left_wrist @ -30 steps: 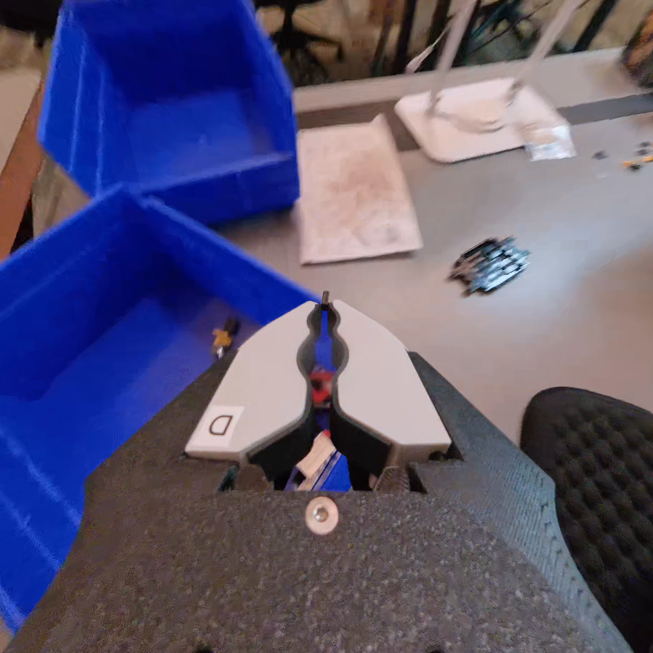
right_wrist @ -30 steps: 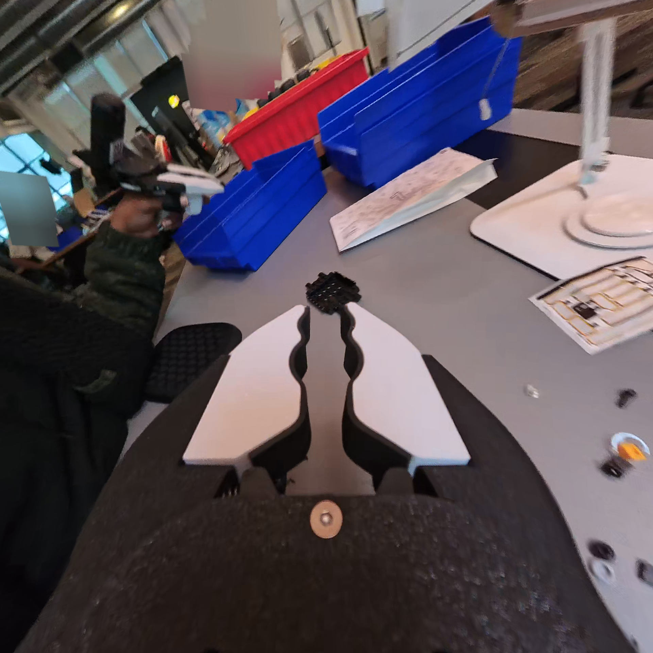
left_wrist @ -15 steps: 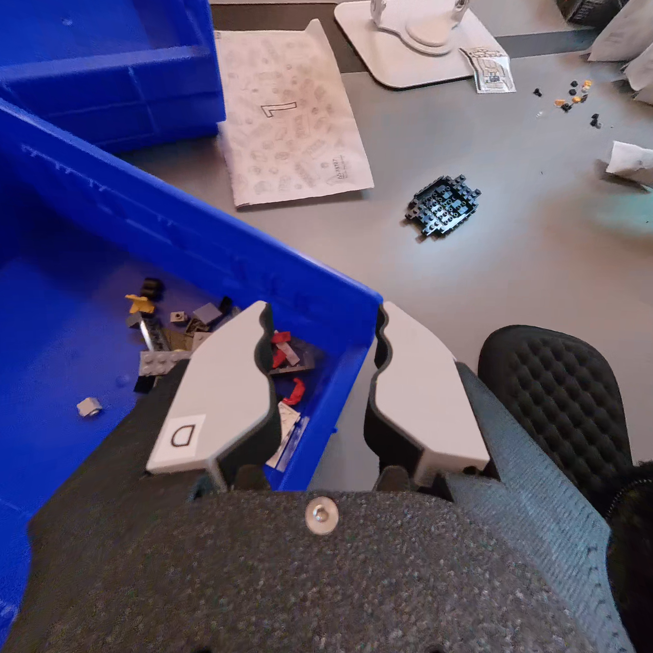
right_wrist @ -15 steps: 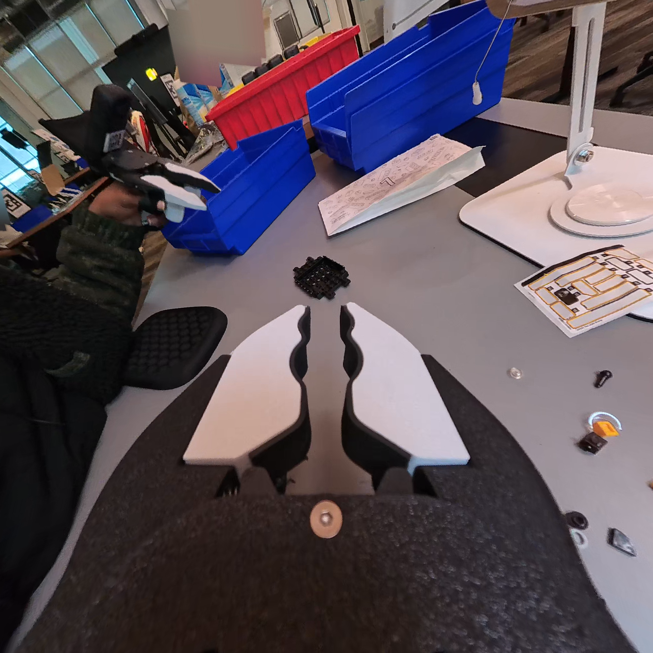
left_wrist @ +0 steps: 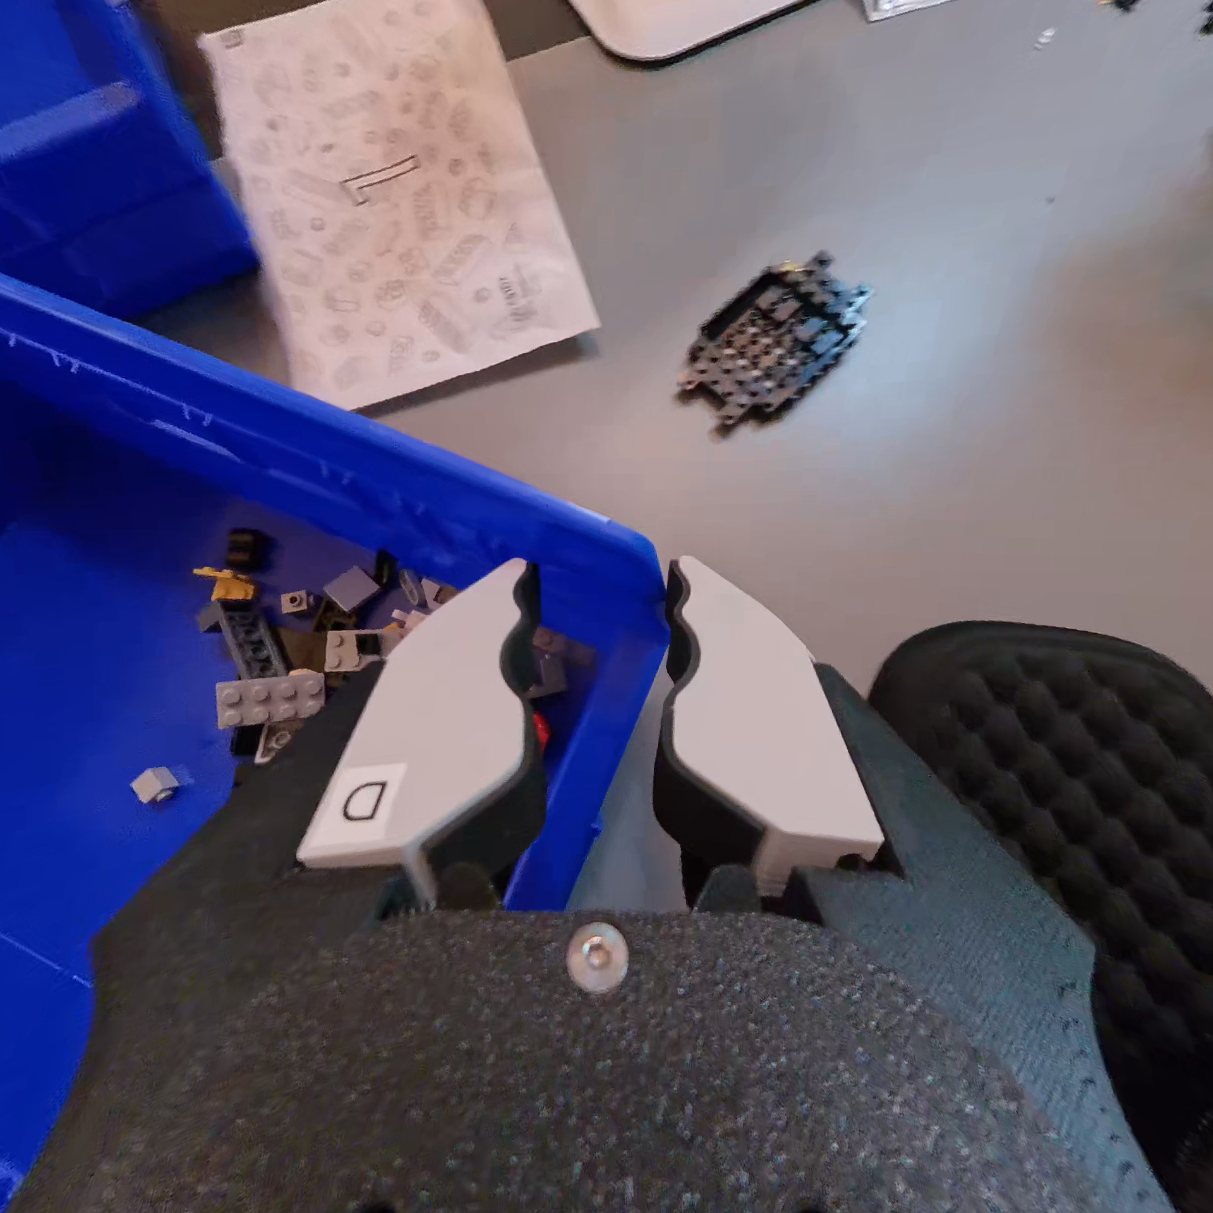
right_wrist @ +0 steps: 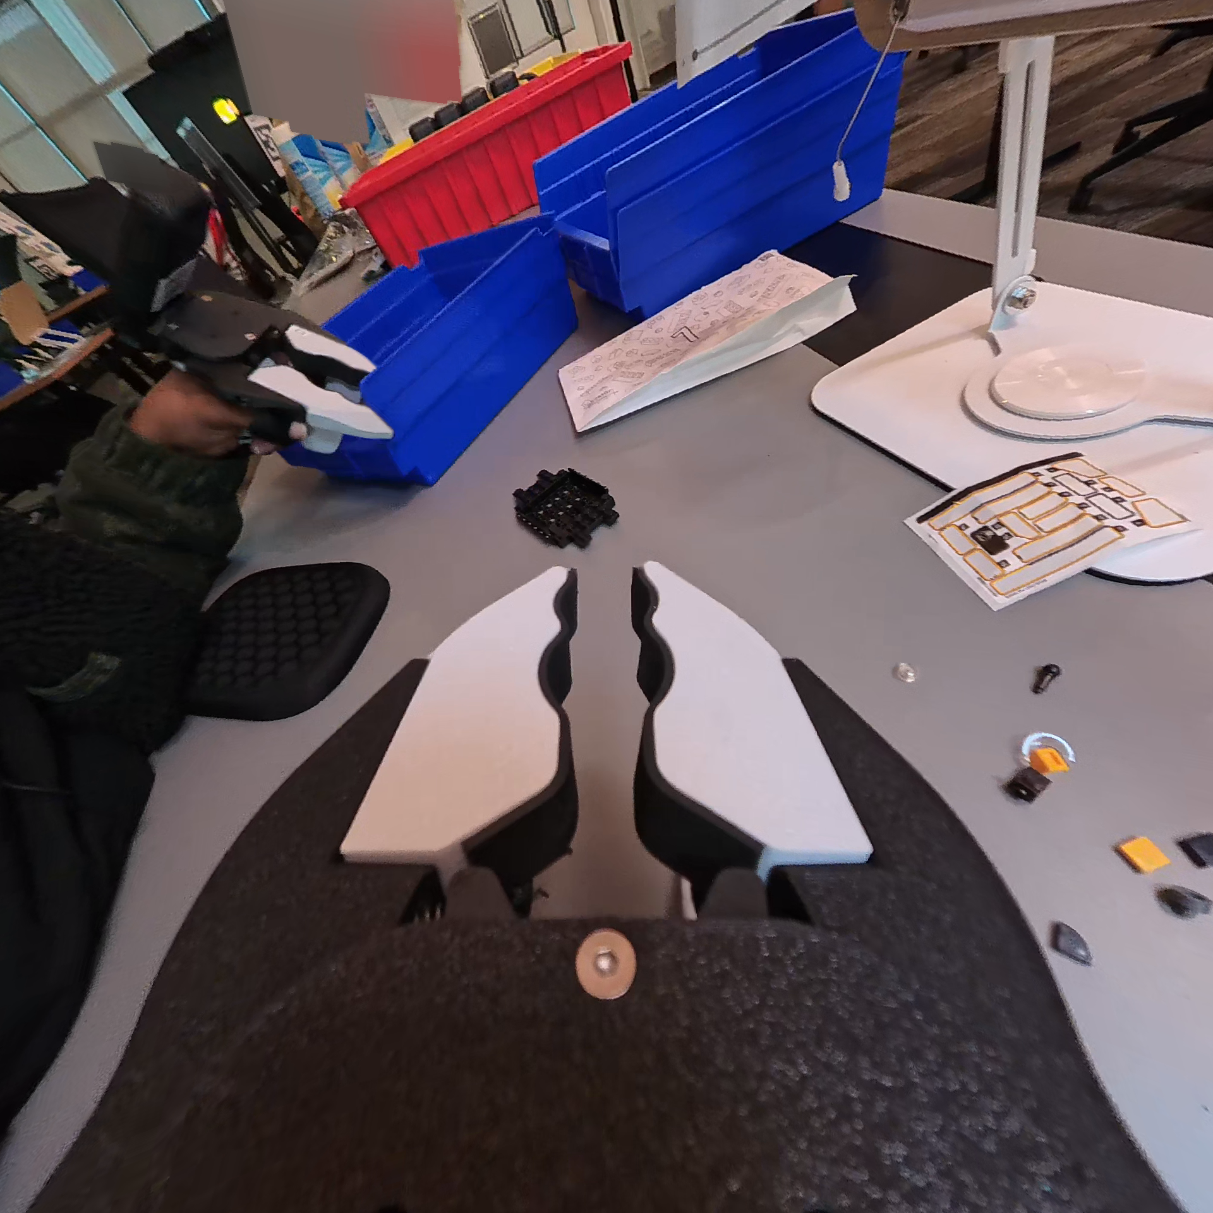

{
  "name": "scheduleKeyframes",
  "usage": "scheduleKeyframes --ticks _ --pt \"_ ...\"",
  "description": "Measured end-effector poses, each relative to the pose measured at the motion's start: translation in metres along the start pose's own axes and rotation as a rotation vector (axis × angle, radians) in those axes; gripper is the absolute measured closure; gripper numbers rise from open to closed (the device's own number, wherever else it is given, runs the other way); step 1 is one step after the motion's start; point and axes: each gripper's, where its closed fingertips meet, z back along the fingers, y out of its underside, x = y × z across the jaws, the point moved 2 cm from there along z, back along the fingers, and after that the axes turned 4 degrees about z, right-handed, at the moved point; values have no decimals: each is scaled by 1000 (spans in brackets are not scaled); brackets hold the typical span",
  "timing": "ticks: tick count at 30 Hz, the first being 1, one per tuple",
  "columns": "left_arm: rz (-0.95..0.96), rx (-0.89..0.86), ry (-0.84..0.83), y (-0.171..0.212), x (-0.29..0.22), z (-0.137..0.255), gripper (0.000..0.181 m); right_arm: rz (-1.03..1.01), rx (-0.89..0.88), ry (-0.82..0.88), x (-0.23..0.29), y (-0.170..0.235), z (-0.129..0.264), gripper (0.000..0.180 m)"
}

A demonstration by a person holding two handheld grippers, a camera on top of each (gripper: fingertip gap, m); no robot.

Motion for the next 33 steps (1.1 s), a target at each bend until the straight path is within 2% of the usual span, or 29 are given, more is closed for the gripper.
scheduleKeyframes --ticks 4,10,12,15,20,25,29,33 --pt "-36 -20 39 -10 -33 -12 145 17 29 100 -16 1 8 164" --pt "-110 -47 130 -23 -63 -28 143 103 195 341 -62 30 27 162" --pt "-123 -70 170 -25 -67 -24 143 139 269 436 -80 43 34 161" --pt "-105 -203 262 -39 -75 -3 143 208 389 553 -105 61 40 155" --pt "-188 -426 367 -67 -100 29 146 184 504 524 -121 73 18 141" --pt "-262 -440 434 -70 -130 24 147 46 598 474 -128 78 6 151" --pt "-284 -405 489 -63 -150 14 148 -23 659 465 -128 77 8 169" --pt "-311 -399 520 -62 -165 7 149 -14 645 447 -125 78 10 171"
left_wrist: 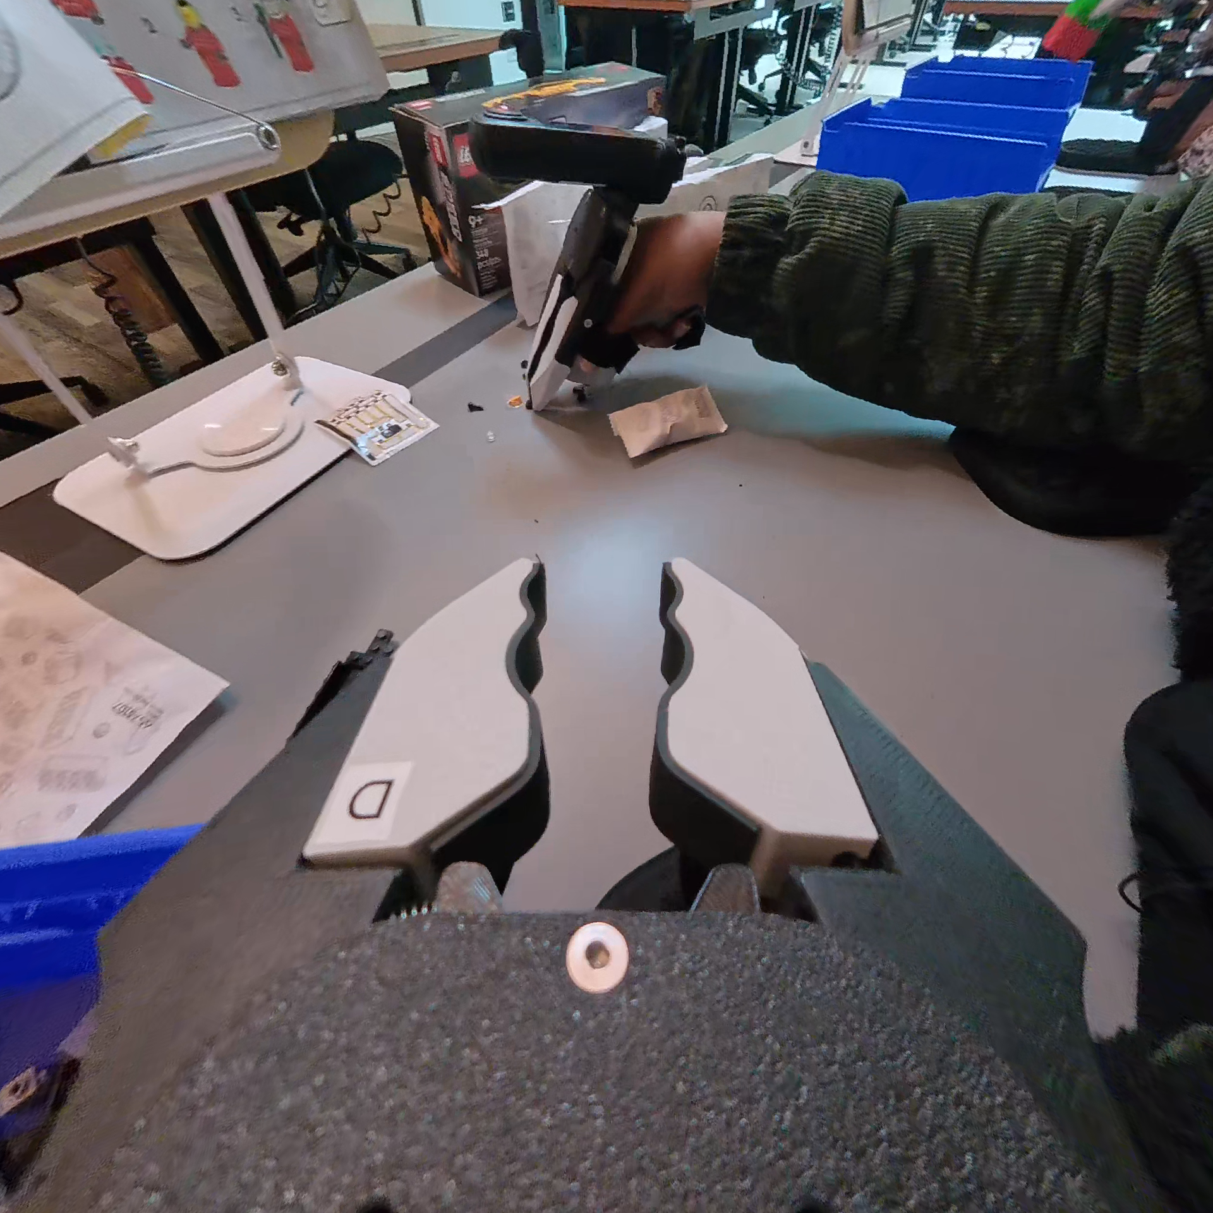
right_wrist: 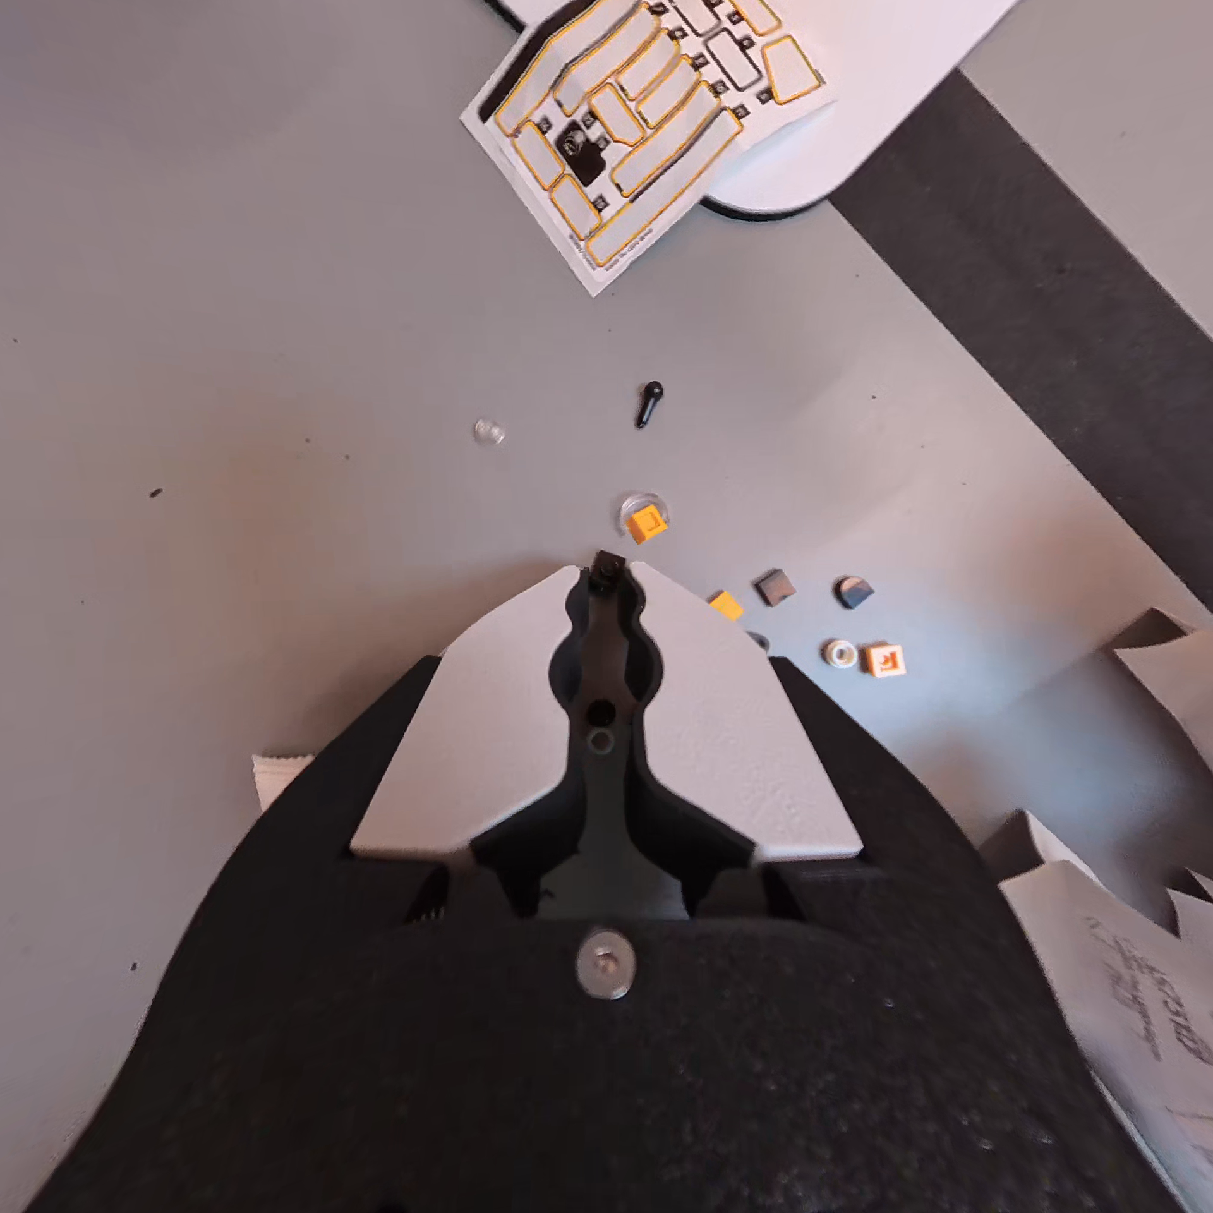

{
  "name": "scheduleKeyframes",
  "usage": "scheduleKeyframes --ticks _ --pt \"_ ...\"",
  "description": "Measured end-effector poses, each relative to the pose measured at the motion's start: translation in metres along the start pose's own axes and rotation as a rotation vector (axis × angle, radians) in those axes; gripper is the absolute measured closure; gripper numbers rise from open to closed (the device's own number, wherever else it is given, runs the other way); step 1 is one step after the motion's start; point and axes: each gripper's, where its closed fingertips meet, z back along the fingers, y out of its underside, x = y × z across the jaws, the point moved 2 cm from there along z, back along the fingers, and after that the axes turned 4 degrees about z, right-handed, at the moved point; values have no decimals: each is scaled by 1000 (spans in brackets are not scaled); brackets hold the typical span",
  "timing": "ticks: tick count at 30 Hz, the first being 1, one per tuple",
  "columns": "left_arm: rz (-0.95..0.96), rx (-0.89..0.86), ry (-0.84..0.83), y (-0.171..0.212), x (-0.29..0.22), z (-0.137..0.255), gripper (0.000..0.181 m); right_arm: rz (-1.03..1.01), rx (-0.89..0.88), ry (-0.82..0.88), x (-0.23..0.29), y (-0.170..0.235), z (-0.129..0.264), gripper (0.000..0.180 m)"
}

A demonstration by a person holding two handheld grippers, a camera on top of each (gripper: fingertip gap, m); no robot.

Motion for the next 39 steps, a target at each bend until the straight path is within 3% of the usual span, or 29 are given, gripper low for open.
scheduleKeyframes --ticks 3,7,12,17,20,24,29,32,35,39 --pt "-34 5 3 1 -3 -13 148 54 -139 -147 34 -10 13 172" --pt "-133 16 -2 4 -7 -33 147 106 -408 -503 130 -40 59 172" --pt "-339 -15 15 -5 -23 -53 148 136 -513 -822 220 -46 88 172" --pt "-516 -12 -23 -5 -32 -57 153 103 -483 -983 245 -45 93 172" --pt "-569 -27 -27 -6 -38 -54 169 92 -471 -1019 252 -43 91 172" --pt "-591 -12 -28 -3 -40 -53 173 63 -464 -1058 254 -42 90 172" --pt "-542 4 -113 -10 -19 -34 175 42 -591 -940 214 -57 97 162" --pt "-454 -20 -313 -32 25 9 174 62 -600 -460 126 -60 81 160" --pt "-187 42 -471 -30 81 60 174 102 -422 -16 32 -37 56 156" --pt "102 162 -573 9 130 100 174 52 -229 54 -12 -12 18 152"
